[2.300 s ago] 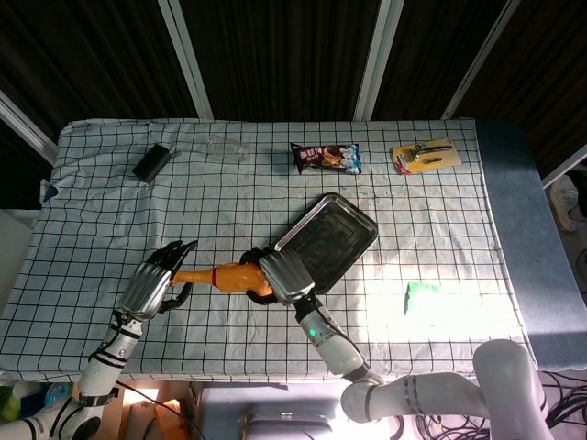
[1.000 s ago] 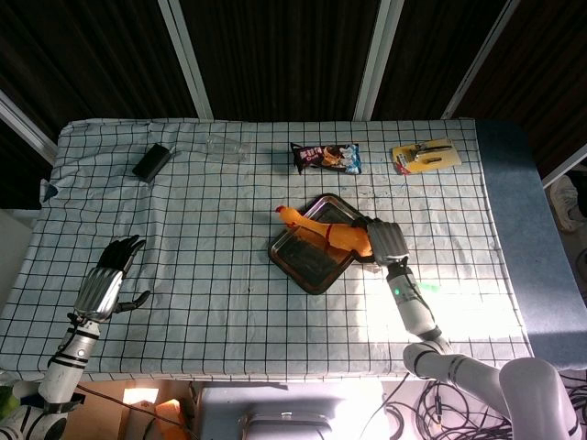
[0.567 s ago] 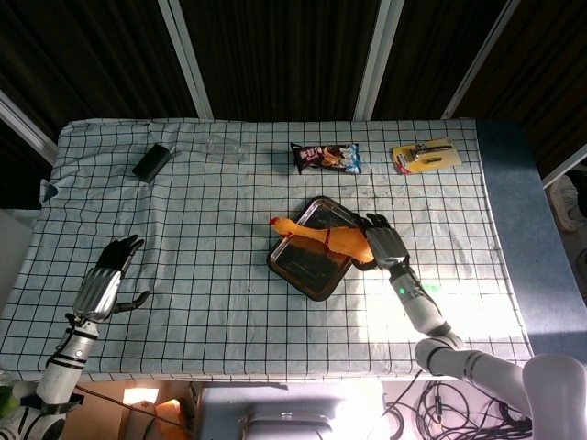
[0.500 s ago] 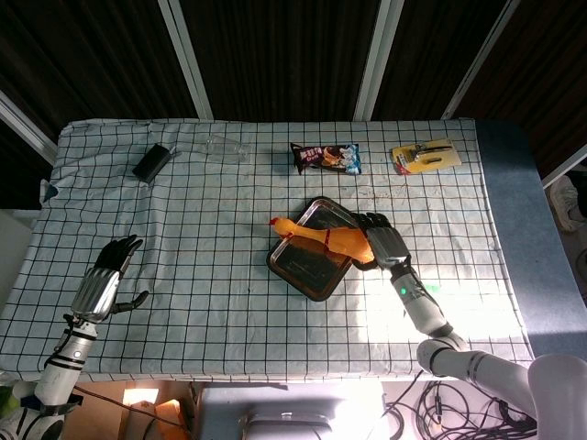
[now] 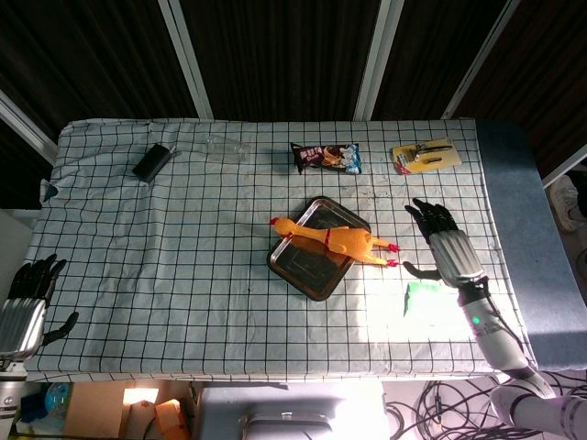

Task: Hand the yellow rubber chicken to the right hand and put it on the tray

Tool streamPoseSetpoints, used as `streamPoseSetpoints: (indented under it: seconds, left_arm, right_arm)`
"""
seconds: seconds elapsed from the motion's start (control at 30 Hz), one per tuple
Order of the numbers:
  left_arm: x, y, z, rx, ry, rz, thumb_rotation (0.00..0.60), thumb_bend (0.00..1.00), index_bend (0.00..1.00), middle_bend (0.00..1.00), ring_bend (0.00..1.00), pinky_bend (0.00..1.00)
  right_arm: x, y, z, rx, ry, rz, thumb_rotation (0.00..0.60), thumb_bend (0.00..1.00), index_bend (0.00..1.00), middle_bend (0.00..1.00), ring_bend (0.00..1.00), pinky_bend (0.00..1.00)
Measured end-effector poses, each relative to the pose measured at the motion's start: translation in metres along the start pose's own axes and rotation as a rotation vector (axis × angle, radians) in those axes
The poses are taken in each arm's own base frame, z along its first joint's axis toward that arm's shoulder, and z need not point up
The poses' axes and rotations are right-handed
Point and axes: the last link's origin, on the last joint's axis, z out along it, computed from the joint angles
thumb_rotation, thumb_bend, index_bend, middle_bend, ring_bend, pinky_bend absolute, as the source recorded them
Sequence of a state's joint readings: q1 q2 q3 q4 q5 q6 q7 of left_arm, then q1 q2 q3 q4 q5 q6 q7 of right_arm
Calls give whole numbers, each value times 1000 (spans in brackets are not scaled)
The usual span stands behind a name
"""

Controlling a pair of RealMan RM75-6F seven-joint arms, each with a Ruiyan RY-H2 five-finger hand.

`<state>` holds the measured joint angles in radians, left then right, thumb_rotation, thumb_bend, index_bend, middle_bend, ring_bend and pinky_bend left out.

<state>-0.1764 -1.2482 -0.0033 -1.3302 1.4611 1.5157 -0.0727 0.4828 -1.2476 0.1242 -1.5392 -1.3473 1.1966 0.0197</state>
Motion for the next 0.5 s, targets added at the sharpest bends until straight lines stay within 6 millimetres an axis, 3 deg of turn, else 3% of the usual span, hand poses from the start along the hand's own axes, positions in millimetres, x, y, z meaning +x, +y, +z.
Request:
streamPoseSetpoints:
  seconds: [0.13, 0.27, 0.37, 0.5]
  left_arm:
    - [0, -9, -35, 114, 26, 105, 600, 291, 0, 0, 0, 0]
    - [-5, -5, -50, 116, 32, 129, 600, 296, 0, 0, 0, 0]
    - [-9, 1, -50, 74, 14, 104, 600, 296, 0, 0, 0, 0]
    - [-12, 4, -49, 46, -9, 88, 600, 295, 0, 0, 0, 0]
  right_arm:
    - [13, 35, -66, -116, 58, -158, 600, 156, 0, 0, 0, 0]
    - [15, 52, -123, -227, 146, -266, 600, 156, 0, 0, 0, 0]
    - [15, 56, -145, -241, 163, -242, 600, 156, 0, 0, 0, 0]
    - [13, 58, -159, -241, 166, -161, 600, 156, 0, 0, 0, 0]
